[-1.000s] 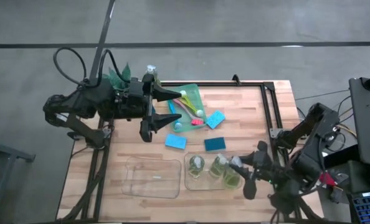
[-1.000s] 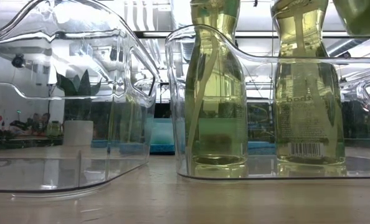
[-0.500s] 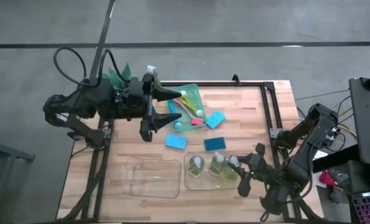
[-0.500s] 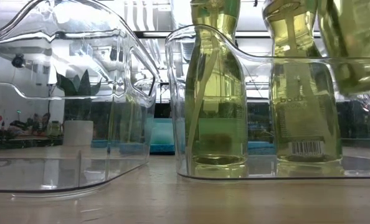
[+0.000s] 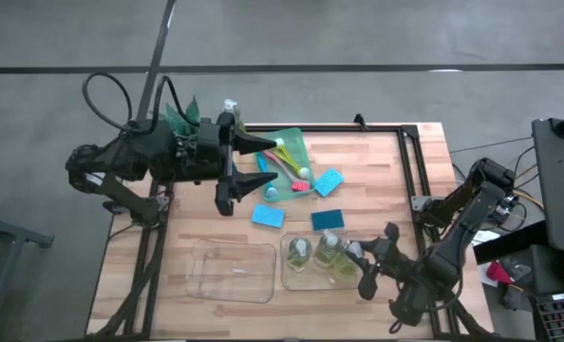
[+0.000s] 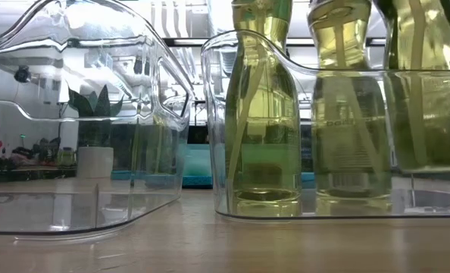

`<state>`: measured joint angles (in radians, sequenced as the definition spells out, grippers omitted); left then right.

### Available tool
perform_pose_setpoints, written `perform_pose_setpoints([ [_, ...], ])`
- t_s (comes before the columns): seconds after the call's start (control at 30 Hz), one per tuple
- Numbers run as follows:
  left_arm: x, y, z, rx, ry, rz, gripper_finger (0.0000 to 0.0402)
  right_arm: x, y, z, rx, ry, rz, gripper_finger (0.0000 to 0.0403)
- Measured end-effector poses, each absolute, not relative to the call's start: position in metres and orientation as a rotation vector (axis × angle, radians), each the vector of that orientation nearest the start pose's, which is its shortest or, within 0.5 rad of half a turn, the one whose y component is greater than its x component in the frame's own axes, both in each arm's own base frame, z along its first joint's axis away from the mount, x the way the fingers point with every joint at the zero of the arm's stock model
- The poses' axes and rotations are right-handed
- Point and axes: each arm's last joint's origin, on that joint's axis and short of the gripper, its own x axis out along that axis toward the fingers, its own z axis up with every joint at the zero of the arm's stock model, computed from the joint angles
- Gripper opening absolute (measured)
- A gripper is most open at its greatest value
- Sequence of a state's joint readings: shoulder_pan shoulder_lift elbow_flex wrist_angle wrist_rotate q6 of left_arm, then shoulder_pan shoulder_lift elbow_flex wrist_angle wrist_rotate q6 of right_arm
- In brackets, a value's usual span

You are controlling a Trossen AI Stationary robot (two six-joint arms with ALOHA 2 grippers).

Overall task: Pick & Place Kitchen Sink Supplies
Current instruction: Put the soap dispenser into the right transparent bin

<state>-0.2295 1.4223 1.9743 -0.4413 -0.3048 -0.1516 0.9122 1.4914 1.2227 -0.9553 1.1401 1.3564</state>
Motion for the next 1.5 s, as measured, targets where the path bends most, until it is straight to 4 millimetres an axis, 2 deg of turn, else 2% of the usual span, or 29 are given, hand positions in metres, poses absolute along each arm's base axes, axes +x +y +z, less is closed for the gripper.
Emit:
perform_pose_setpoints([
  [0.2, 0.248, -0.049, 0.554, -0.181, -0.110, 0.079, 0.0306, 0.192, 0.206, 0.267, 0.296, 0.397, -0.508, 0.0132],
  [0.33, 0.248, -0.049, 0.554, -0.180, -0.104, 0.080, 0.0306, 0.192, 0.207, 0.263, 0.322, 0.418, -0.485, 0.0143],
  [0.43, 0.248, -0.049, 0.554, -0.180, -0.101, 0.080, 0.0306, 0.193, 0.208, 0.264, 0.335, 0.437, -0.470, 0.0153],
  [0.57, 0.248, -0.049, 0.552, -0.176, -0.089, 0.081, 0.0306, 0.195, 0.212, 0.276, 0.341, 0.462, -0.433, 0.0169],
  [0.8, 0.248, -0.049, 0.552, -0.176, -0.088, 0.081, 0.0306, 0.196, 0.214, 0.311, 0.311, 0.456, -0.388, 0.0196],
  [0.93, 0.248, -0.048, 0.552, -0.175, -0.085, 0.112, 0.0305, 0.196, 0.211, 0.341, 0.344, 0.391, -0.395, 0.0198],
  [1.13, 0.249, -0.048, 0.549, -0.166, -0.057, 0.117, 0.0305, 0.190, 0.199, 0.402, 0.320, 0.214, -0.419, 0.0196],
  [1.3, 0.249, -0.047, 0.542, -0.131, 0.013, 0.157, 0.0305, 0.182, 0.183, 0.454, 0.256, 0.031, -0.545, 0.0194],
  [1.4, 0.247, -0.044, 0.533, -0.090, 0.100, 0.245, 0.0305, 0.180, 0.170, 0.478, 0.233, -0.010, -0.603, 0.0191],
  [1.5, 0.244, -0.037, 0.522, -0.105, 0.178, 0.430, 0.0305, 0.183, 0.158, 0.491, 0.224, -0.020, -0.643, 0.0192],
])
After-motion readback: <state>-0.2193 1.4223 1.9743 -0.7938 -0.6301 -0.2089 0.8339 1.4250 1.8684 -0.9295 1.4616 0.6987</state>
